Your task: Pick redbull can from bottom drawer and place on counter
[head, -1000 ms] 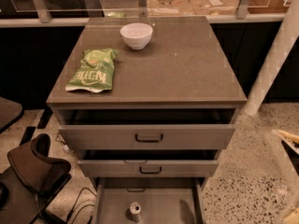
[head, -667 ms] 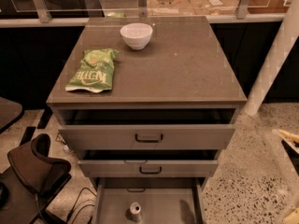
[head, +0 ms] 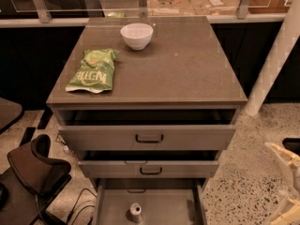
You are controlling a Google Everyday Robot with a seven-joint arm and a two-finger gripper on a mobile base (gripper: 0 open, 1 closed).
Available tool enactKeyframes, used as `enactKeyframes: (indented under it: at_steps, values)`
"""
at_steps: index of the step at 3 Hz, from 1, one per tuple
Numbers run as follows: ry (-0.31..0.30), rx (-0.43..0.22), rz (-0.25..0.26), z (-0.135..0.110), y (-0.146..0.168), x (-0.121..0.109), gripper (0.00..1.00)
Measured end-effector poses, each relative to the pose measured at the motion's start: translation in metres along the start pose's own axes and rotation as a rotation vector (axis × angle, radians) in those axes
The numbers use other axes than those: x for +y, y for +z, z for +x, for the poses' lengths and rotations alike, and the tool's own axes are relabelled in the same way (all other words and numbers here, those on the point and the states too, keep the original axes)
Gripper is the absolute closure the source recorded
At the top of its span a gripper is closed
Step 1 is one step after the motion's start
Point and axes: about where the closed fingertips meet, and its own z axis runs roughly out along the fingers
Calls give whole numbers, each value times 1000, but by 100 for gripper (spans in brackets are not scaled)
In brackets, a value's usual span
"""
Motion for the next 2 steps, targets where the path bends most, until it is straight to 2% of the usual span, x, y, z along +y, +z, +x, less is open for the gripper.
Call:
enactKeyframes:
  at_steps: [1, 2]
  values:
    - [32, -65, -8, 54, 42, 14, 0]
    - [44, -124, -11, 94, 74, 33, 0]
